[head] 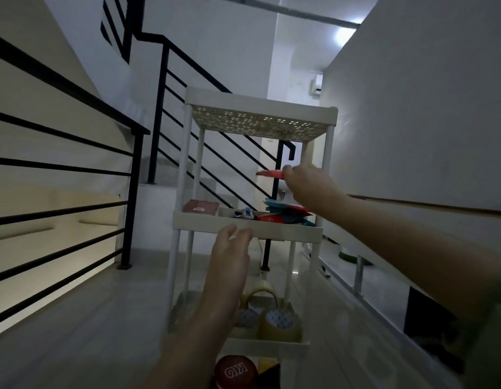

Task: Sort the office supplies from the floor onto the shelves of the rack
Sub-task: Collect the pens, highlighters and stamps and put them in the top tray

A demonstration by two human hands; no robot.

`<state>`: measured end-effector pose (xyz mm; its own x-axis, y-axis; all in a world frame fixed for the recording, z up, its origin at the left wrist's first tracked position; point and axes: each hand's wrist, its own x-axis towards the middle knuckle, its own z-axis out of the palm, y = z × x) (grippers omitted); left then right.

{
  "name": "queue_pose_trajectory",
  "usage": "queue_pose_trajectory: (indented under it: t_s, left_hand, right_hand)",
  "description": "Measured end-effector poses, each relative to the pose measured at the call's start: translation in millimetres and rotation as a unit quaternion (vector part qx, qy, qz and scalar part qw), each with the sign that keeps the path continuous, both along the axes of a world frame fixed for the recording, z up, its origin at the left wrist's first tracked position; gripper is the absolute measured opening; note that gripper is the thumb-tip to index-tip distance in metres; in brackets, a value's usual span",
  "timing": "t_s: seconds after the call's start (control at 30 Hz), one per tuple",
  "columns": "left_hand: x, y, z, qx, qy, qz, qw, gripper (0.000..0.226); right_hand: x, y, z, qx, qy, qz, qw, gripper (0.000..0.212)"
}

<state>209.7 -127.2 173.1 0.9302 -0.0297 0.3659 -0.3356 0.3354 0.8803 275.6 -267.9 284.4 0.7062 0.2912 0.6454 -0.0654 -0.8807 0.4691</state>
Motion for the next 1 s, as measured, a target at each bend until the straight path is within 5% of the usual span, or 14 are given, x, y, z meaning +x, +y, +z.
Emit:
queue_pose_trajectory:
  t_s: [0.37,0.53,0.73,1.0]
  left_hand:
    - [10.5,5.2,-10.3,0.037,-0.025,0.029,0.999,0.046]
    - [11.9,6.4,-16.5,0.043,-0.017,0.033,0.998,0.043]
    - [11.1,9.0,-19.4,0.062,-0.028,0.026,0.997,0.043]
    - [17.5,16.0,-28.9,0.051,0.001,0.027,0.998,0.040]
  right_hand:
    - [56.2,-7.8,-20.7,0.063,0.158,-0.086,0.982,0.041]
    - [55.4,-11.4,-13.9,0.077,0.105,-0.073,0.989,0.057]
    - [65.3,-6.6,-19.9,0.090,0.131,-0.063,0.985,0.037]
    - [62.0,-13.6,-15.3,0.186,0.222,-0.079,0.954,0.039]
